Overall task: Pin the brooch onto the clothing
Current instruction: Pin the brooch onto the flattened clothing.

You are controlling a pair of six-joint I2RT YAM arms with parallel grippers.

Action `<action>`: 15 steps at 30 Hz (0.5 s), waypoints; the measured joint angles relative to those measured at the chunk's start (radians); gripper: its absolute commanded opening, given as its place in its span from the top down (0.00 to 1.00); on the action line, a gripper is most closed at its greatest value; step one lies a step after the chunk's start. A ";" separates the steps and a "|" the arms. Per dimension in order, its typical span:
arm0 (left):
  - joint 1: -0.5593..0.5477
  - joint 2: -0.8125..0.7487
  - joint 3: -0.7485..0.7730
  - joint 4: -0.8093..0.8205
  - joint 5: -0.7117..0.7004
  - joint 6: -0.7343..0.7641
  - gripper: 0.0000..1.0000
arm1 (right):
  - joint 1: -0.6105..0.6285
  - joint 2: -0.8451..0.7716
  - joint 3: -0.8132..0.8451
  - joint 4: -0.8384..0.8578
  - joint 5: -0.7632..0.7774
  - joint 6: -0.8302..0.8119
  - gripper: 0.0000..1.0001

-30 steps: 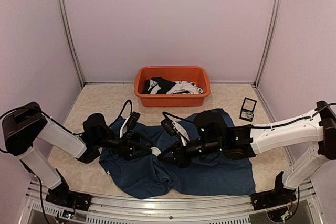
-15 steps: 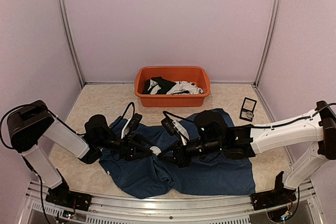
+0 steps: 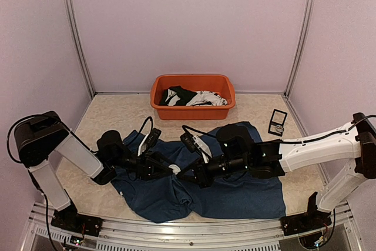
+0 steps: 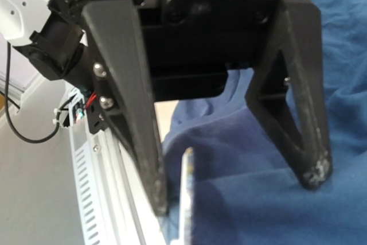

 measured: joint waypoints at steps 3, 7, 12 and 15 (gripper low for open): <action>-0.002 0.006 0.000 0.005 -0.003 -0.007 0.39 | 0.000 0.002 0.000 -0.002 0.002 0.000 1.00; -0.004 0.007 0.000 0.012 -0.012 -0.008 0.38 | 0.000 0.002 0.000 -0.002 0.006 0.000 1.00; -0.008 0.008 0.000 0.016 -0.029 -0.008 0.36 | 0.000 0.002 0.000 -0.001 0.011 0.006 1.00; -0.009 0.010 0.000 0.018 -0.038 -0.008 0.36 | 0.000 0.002 0.000 0.000 0.015 0.008 1.00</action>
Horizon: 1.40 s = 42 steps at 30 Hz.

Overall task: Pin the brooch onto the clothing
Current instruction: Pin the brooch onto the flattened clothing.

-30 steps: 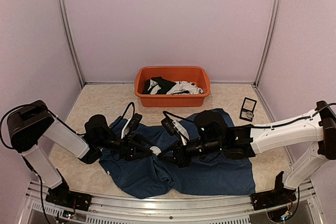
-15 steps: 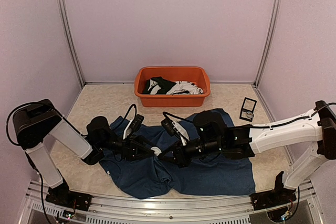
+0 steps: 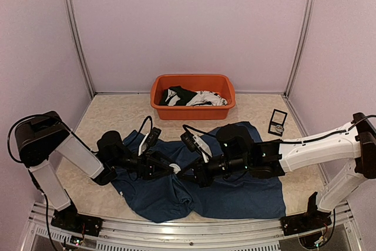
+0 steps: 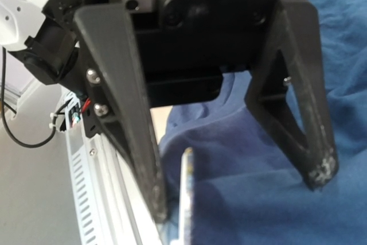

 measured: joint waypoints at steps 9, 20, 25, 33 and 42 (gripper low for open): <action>0.000 0.002 0.000 0.003 -0.008 0.000 0.34 | 0.000 0.000 0.000 0.001 0.009 0.004 1.00; -0.003 0.002 0.000 0.004 -0.034 0.000 0.34 | 0.000 0.007 0.000 0.015 0.018 0.019 1.00; -0.011 0.006 0.000 0.004 -0.071 -0.004 0.34 | -0.005 0.023 0.000 0.031 0.018 0.027 1.00; -0.013 0.010 -0.002 0.012 -0.103 -0.006 0.35 | -0.008 0.028 0.000 0.035 0.026 0.032 1.00; 0.005 -0.006 -0.027 0.018 -0.116 -0.006 0.35 | -0.008 0.027 0.000 0.039 0.025 0.034 1.00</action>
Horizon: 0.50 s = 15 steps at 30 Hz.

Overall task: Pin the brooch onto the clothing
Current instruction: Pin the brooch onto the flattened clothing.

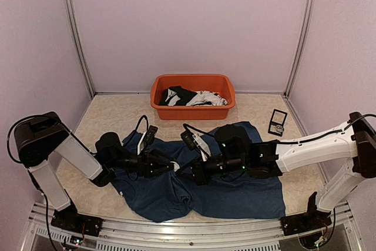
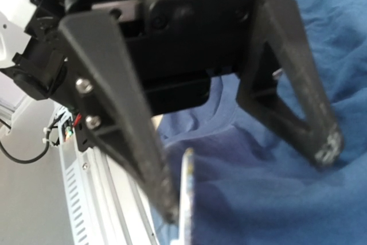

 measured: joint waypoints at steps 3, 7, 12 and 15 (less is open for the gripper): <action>0.005 -0.002 0.000 0.000 -0.004 0.000 0.36 | 0.000 0.000 0.000 0.005 0.000 0.001 1.00; 0.005 -0.002 0.000 0.000 -0.004 0.000 0.35 | 0.000 0.000 0.000 0.005 0.000 0.003 1.00; 0.006 -0.002 0.000 0.000 0.002 0.000 0.31 | 0.000 0.000 0.000 0.006 -0.001 0.003 1.00; 0.009 -0.006 -0.004 0.000 0.010 0.003 0.30 | 0.000 0.000 0.000 0.007 -0.002 0.004 1.00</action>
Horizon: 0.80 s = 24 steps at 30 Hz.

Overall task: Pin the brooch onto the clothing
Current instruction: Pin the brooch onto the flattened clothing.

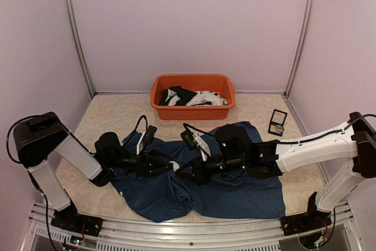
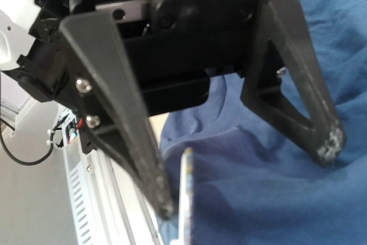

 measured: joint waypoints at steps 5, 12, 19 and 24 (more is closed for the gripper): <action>0.006 -0.026 -0.011 0.000 0.037 0.013 0.30 | -0.003 0.000 0.000 0.019 -0.014 0.011 1.00; 0.008 -0.033 -0.011 0.000 0.071 0.019 0.33 | -0.006 0.000 0.000 0.035 -0.029 0.018 1.00; 0.008 -0.033 -0.011 0.000 0.060 0.023 0.42 | -0.006 0.000 0.000 0.037 -0.041 0.021 1.00; 0.007 -0.032 -0.011 0.001 0.039 0.023 0.46 | -0.013 0.001 0.000 0.035 -0.039 0.023 1.00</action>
